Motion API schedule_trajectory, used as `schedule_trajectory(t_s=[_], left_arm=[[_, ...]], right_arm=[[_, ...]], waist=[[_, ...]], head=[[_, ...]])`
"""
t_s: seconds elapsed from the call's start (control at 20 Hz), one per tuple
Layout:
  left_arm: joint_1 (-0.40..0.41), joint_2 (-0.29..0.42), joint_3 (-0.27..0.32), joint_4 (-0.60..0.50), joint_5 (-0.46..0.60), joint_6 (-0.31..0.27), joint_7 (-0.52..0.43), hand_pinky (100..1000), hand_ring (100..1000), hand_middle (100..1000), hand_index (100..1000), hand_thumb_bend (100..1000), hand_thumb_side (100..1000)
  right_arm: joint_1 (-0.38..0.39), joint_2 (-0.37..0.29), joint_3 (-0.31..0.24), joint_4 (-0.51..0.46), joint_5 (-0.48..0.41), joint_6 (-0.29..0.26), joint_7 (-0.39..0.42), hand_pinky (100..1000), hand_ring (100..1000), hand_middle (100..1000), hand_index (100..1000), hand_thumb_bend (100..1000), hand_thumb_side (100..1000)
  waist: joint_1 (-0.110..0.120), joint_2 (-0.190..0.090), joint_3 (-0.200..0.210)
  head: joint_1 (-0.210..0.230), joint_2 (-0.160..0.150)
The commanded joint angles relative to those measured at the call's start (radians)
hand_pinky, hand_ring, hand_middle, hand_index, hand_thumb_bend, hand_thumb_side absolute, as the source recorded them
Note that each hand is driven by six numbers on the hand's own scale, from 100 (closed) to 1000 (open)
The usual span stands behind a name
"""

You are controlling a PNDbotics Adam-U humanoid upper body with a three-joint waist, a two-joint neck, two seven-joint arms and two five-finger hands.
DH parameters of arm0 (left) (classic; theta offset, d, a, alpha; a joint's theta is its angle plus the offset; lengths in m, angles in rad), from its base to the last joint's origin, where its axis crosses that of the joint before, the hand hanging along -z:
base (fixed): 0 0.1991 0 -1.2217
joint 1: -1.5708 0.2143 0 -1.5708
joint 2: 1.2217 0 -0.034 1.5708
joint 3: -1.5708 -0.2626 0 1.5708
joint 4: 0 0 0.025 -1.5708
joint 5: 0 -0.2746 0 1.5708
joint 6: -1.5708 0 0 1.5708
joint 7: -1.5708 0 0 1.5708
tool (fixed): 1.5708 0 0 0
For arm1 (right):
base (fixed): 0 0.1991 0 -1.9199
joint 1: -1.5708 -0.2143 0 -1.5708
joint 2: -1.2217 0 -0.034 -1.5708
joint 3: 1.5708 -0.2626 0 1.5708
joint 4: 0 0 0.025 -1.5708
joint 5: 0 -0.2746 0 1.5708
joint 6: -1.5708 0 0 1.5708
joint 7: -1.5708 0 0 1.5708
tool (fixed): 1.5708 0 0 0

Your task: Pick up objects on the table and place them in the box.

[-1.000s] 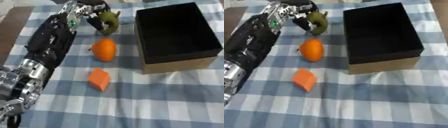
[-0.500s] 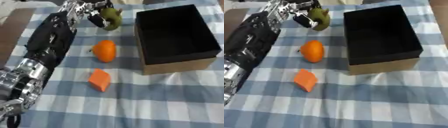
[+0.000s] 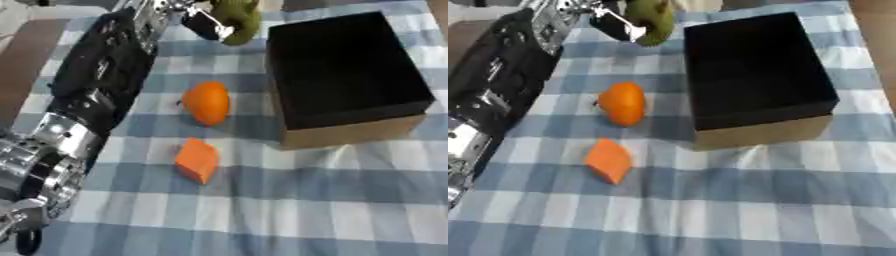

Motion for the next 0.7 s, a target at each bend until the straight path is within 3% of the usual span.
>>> schedule_trajectory(t_s=[0.05, 0.7], left_arm=[[-0.039, -0.008, -0.018, -0.062, 0.054, -0.017, -0.019, 679, 716, 669, 694, 100, 239], [-0.049, -0.099, -0.061, -0.136, 0.133, -0.011, -0.035, 690, 725, 674, 701, 100, 275]], right_arm=[[-0.002, -0.033, -0.01, -0.01, -0.009, -0.004, -0.006, 920, 1000, 418, 901, 100, 470], [-0.009, -0.036, -0.009, -0.01, -0.019, -0.005, -0.004, 921, 1000, 420, 901, 100, 470]], waist=[[0.01, -0.045, -0.001], [0.015, -0.046, -0.018]], head=[[0.001, 0.002], [0.017, 0.001]])
